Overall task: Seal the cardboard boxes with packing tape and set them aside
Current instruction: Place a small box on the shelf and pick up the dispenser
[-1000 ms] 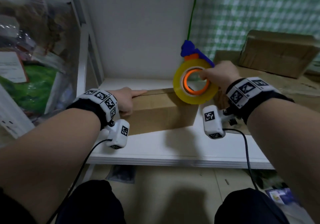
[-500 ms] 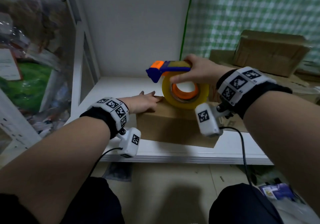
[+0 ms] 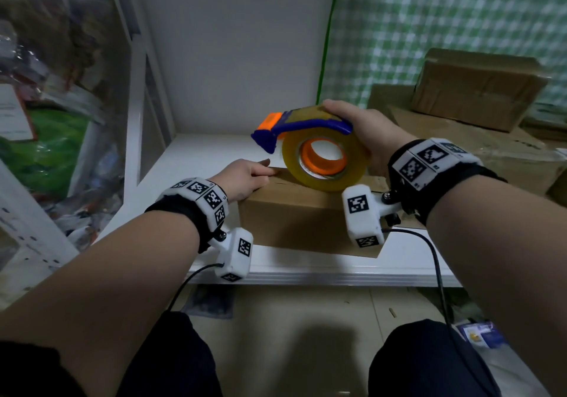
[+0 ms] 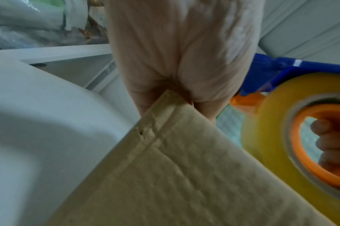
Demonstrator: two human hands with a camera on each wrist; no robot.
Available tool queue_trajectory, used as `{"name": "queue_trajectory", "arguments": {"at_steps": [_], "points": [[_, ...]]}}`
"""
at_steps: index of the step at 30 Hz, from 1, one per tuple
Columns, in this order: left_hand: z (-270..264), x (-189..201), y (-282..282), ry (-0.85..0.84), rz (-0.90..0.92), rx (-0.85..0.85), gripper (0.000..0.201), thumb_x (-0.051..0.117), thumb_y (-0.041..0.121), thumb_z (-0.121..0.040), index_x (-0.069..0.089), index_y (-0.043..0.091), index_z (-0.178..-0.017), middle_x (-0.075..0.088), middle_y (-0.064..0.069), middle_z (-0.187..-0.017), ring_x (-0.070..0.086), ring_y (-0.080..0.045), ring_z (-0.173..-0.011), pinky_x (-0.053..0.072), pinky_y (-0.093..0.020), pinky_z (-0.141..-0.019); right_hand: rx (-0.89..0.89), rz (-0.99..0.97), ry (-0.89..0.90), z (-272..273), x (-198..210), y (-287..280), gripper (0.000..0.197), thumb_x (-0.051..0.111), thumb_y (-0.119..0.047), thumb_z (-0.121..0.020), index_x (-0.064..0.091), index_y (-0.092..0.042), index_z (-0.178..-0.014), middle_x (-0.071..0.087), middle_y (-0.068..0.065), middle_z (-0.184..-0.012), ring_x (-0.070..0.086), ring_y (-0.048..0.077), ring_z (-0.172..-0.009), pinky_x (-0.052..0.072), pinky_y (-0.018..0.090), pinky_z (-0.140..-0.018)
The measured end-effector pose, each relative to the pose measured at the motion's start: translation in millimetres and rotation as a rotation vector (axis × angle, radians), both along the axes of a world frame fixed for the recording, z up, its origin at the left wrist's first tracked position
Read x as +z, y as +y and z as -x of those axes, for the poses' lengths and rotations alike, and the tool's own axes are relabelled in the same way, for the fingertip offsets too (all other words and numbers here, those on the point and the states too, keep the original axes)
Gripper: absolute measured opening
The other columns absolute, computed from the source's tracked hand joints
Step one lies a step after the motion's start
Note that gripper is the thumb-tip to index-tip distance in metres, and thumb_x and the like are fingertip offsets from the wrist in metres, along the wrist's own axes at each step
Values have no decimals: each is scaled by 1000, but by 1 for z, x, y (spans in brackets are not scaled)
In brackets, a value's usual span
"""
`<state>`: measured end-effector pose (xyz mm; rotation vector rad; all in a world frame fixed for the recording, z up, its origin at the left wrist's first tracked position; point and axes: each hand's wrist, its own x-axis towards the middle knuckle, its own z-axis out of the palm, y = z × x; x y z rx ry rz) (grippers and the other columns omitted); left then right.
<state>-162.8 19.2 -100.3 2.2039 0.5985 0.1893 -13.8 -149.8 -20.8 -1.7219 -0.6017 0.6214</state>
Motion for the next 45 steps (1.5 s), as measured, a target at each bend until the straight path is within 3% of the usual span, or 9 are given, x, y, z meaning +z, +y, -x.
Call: {"name": "queue_trajectory", "arguments": {"at_steps": [4,9,12,15,18,24,29,35,45], "points": [[0,2,-5,-36,37,54,32,51,10,-93,63,19,-122,63,-8,-119,57,-24,-110,43,-30,-93,24,42,-18,2,6,-7,57,74,-52,-73,68,-8,-108,74,11,-93,72,29,-85,58,40,-80],[0,5,-7,-8,-9,26,36,50,11,-94,60,25,-125,60,3,-116,54,-17,-106,43,-27,-93,7,3,-31,0,2,-13,53,70,-51,-78,70,-7,-107,74,11,-93,71,25,-79,57,32,-73],[-4,14,-4,-79,-101,158,32,57,9,-89,64,18,-119,63,-1,-106,58,-18,-97,47,-29,-84,24,2,-20,-3,1,-16,51,67,-52,-80,70,-9,-107,74,10,-94,71,25,-81,57,33,-76],[-6,23,-2,-273,169,383,21,54,15,-93,66,7,-109,65,-7,-97,61,-15,-78,52,-24,-66,48,28,-29,-6,0,-17,53,66,-56,-78,70,-10,-105,75,9,-93,71,24,-82,55,35,-79],[-6,31,-5,-248,635,350,30,50,30,-97,61,4,-106,69,-13,-87,68,-16,-60,54,-21,-50,74,47,-12,-6,0,-20,60,66,-60,-76,70,-10,-109,74,9,-96,71,26,-86,54,38,-86],[-8,35,-13,-309,990,330,22,49,20,-96,60,2,-90,69,-10,-63,65,-15,-49,56,-22,-50,74,37,-16,-3,1,-24,53,63,-58,-80,70,-12,-104,74,7,-91,70,21,-76,54,31,-75],[-8,33,-16,-303,1043,376,19,45,13,-98,57,3,-87,67,-8,-58,63,-15,-49,55,-22,-51,79,32,-20,-3,1,-25,50,62,-57,-82,70,-12,-101,74,6,-87,70,19,-72,54,30,-73],[-12,32,-24,-216,1097,319,15,51,13,-96,57,0,-97,70,-15,-68,70,-23,-58,58,-32,-57,79,16,-16,-6,-1,-27,46,62,-57,-82,71,-14,-95,74,6,-85,70,20,-72,56,30,-73],[-31,29,-39,-252,1165,346,16,58,13,-92,56,3,-79,64,-7,-56,62,-12,-45,54,-20,-50,89,-4,4,-13,-7,-33,47,58,-58,-83,68,-16,-100,73,5,-84,70,19,-71,55,28,-68]]}}
